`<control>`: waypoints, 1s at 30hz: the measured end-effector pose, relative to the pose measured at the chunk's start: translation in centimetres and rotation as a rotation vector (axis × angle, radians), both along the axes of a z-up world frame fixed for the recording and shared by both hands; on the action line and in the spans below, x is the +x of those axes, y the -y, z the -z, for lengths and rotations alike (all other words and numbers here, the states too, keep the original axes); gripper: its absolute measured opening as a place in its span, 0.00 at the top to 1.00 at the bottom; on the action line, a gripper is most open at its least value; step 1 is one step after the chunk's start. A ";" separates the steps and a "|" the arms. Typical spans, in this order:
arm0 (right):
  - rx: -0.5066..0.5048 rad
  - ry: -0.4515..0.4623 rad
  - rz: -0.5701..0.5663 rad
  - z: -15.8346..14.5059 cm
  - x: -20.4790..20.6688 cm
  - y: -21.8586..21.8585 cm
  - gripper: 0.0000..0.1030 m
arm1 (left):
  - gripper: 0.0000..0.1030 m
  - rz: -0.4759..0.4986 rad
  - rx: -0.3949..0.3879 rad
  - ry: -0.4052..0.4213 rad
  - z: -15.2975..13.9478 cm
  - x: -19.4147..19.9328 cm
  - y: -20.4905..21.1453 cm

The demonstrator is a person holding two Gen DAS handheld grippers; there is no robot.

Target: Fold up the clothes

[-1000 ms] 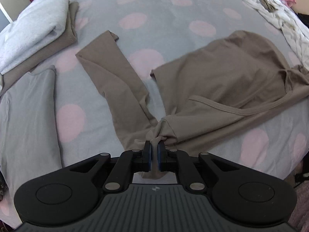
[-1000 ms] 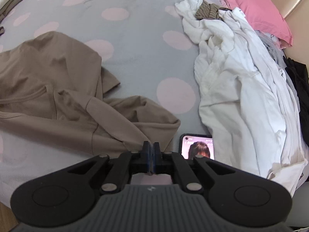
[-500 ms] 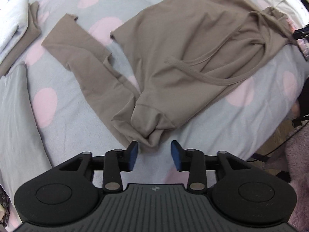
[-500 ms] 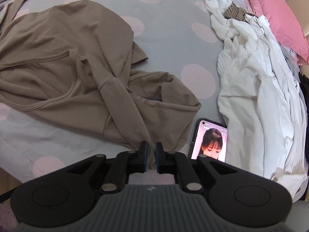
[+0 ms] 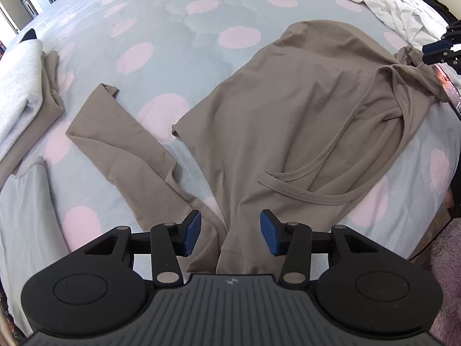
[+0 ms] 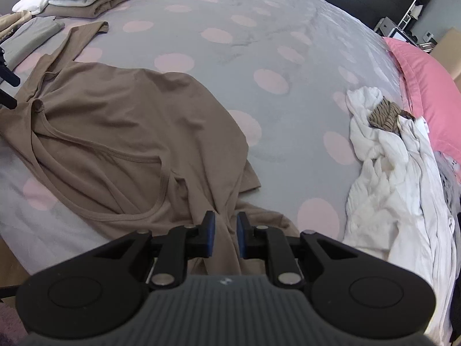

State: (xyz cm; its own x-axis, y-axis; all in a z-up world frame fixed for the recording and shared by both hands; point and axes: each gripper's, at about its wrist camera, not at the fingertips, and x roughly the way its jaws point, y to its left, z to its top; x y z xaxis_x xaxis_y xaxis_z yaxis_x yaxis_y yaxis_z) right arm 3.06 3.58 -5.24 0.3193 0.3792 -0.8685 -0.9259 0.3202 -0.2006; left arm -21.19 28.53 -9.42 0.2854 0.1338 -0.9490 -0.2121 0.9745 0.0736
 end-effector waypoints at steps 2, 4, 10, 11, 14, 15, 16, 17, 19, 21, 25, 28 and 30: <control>-0.007 -0.009 -0.008 0.8 0.7 -0.8 0.83 | 0.57 0.004 -0.009 -0.006 0.9 0.1 -0.3; -0.007 -0.030 -0.018 1.6 1.5 -1.2 0.83 | 0.57 0.013 -0.021 -0.009 1.5 -0.1 -0.4; -0.011 -0.119 -0.044 3.3 1.9 -1.5 0.79 | 0.57 0.047 -0.030 0.003 2.8 -0.3 -0.2; -0.016 -0.130 -0.048 3.6 1.8 -1.5 0.77 | 0.57 0.051 -0.030 0.001 2.9 -0.3 -0.1; -0.044 -0.136 -0.062 4.7 1.2 -1.5 0.76 | 0.57 0.077 -0.008 -0.008 3.2 -0.4 0.5; -0.052 -0.138 -0.067 4.9 1.1 -1.5 0.76 | 0.58 0.085 -0.003 -0.014 3.2 -0.5 0.8; -0.058 -0.143 -0.071 5.1 1.0 -1.4 0.76 | 0.59 0.093 -0.002 -0.021 3.1 -0.7 1.2; -0.063 -0.144 -0.074 5.3 0.9 -1.4 0.76 | 0.61 0.102 0.001 -0.026 3.0 -0.9 1.6; -0.071 -0.146 -0.078 5.6 0.7 -1.2 0.76 | 0.75 0.116 0.039 -0.017 2.5 -1.4 2.7; -0.070 -0.144 -0.078 5.6 0.7 -1.1 0.76 | 0.83 0.149 0.061 -0.001 1.9 -1.8 3.8; -0.068 -0.142 -0.073 5.5 0.7 -1.2 0.76 | 0.85 0.237 0.001 0.057 0.5 -2.7 4.9; -0.068 -0.139 -0.073 5.4 0.6 -1.3 0.76 | 0.85 0.311 -0.070 0.073 -0.1 -3.3 5.9; -0.068 -0.136 -0.073 5.4 0.6 -1.3 0.76 | 0.85 0.370 -0.127 0.056 0.0 -3.6 7.0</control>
